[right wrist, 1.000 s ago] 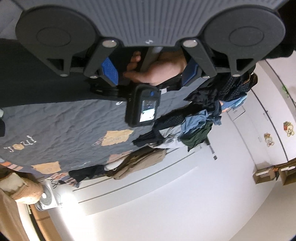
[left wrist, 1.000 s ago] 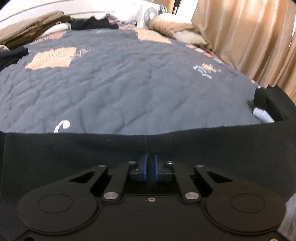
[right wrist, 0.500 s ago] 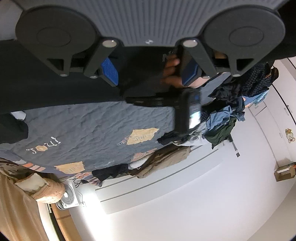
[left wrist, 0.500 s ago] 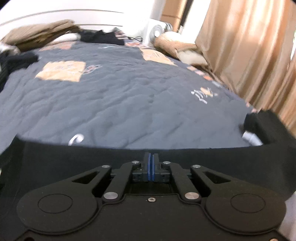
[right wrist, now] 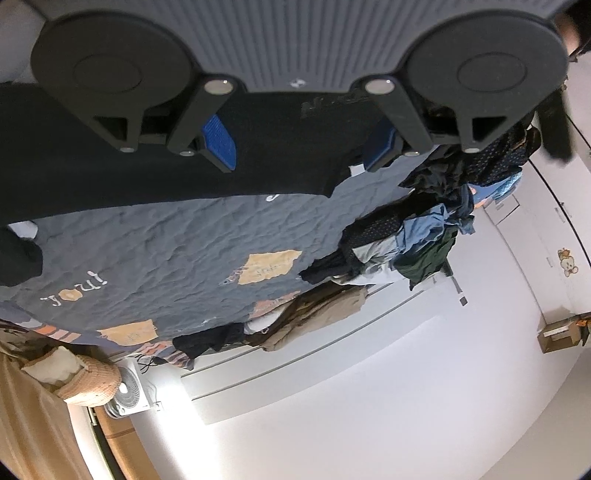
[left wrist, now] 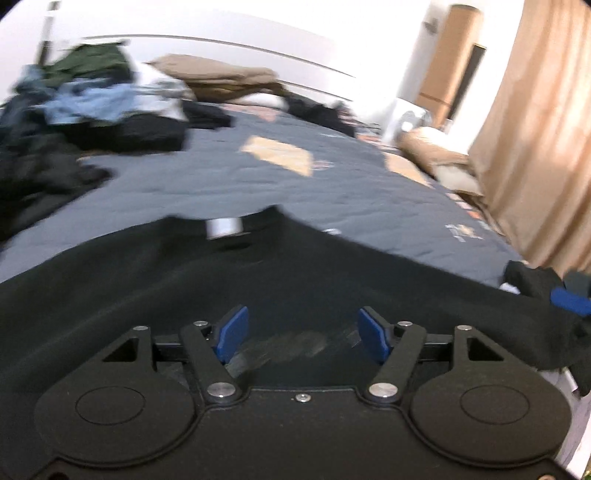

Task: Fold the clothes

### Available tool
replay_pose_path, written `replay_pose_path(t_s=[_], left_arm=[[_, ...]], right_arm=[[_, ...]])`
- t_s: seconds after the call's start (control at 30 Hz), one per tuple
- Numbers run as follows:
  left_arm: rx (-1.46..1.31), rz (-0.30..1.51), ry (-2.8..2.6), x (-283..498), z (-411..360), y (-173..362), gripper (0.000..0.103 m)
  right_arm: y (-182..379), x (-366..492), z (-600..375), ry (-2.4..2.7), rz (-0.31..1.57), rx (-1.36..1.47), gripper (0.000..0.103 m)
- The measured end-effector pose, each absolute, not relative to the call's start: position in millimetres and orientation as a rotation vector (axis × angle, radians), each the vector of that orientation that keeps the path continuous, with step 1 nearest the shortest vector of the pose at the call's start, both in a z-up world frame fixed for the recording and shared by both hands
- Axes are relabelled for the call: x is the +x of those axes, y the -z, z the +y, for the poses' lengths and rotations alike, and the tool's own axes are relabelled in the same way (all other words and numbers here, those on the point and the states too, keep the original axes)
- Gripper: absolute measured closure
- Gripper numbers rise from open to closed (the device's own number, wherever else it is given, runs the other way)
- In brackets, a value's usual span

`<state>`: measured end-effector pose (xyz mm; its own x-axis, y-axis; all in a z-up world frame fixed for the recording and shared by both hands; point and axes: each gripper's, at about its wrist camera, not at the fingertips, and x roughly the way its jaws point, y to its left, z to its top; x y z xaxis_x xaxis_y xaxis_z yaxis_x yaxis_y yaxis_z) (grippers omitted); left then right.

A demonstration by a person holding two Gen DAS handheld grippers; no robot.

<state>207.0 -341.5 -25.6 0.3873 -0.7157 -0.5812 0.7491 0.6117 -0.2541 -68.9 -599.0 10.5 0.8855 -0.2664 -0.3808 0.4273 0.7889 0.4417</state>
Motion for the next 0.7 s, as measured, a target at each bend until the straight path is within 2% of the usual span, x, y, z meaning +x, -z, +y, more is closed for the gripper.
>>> replay_pose_path(t_s=[0.1, 0.17, 0.37, 0.7], left_arm=[[0.071, 0.684, 0.854, 196.0, -292.9, 14.6, 0.035], [0.044, 0.654, 0.795, 186.8, -258.8, 5.8, 0.029], [0.019, 0.585, 0.653, 155.8, -191.2, -5.6, 0.026], [-0.044, 0.537, 0.606, 112.8, -161.6, 20.6, 0.019]], right_arm=[[-12.8, -62.5, -588.4, 0.349, 0.314, 0.536, 0.028], [-14.4, -56.4, -579.3, 0.323, 0.321, 0.532, 0.028], [-15.2, -30.9, -543.9, 0.256, 0.385, 0.49, 0.027], [-12.0, -3.4, -483.2, 0.22, 0.512, 0.434, 0.027]])
